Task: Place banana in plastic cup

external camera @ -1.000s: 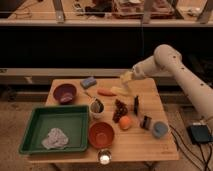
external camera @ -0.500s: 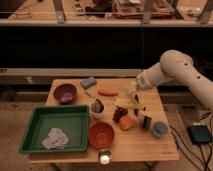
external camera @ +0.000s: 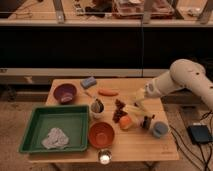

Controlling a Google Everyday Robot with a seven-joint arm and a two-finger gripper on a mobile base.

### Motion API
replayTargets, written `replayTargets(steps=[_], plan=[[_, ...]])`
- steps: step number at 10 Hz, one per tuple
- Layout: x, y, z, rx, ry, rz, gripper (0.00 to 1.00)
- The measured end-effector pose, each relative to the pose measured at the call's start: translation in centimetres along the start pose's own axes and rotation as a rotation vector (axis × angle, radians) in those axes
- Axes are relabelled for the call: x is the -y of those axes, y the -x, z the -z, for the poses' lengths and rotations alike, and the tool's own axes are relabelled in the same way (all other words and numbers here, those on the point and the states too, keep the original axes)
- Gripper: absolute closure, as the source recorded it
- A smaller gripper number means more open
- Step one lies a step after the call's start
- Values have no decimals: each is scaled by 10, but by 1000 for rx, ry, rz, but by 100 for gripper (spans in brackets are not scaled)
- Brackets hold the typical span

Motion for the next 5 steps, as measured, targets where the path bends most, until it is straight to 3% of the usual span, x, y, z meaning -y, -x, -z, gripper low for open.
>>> replayTargets(steps=[5], plan=[[-1, 1, 0, 0, 1, -2, 100]])
